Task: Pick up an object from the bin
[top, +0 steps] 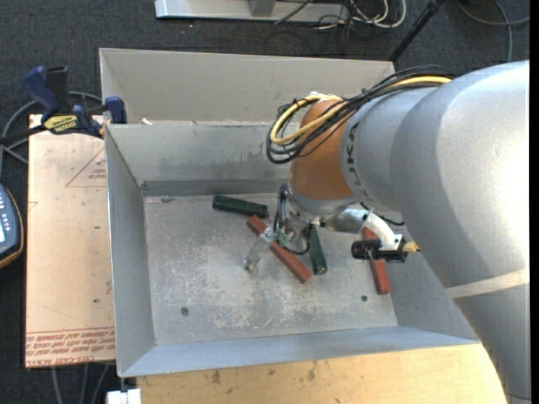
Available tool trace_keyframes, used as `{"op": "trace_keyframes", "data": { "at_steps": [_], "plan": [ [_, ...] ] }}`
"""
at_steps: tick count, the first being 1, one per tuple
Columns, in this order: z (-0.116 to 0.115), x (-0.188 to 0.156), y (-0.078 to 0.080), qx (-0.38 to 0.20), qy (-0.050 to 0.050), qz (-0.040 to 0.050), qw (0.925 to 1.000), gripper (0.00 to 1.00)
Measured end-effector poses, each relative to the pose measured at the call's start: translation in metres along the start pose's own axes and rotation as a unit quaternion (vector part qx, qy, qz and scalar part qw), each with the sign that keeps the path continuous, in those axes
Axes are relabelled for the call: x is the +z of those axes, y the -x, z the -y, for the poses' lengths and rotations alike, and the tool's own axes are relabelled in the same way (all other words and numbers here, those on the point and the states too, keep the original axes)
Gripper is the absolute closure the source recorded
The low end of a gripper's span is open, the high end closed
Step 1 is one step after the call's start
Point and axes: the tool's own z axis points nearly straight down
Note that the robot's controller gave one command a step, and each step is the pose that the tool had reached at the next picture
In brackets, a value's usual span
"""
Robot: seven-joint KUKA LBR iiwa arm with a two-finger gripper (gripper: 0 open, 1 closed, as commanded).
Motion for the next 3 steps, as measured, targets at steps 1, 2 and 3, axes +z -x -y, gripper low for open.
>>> {"op": "trace_keyframes", "data": {
  "at_steps": [1,2,3],
  "plan": [
    [0.0,0.0,0.0,-0.002,0.0,0.001,1.0,0.0],
    [-0.001,-0.001,0.0,-0.002,0.001,0.0017,1.0,1.0],
    [-0.002,-0.039,0.001,-0.003,0.002,0.0023,1.0,1.0]
  ]
}}
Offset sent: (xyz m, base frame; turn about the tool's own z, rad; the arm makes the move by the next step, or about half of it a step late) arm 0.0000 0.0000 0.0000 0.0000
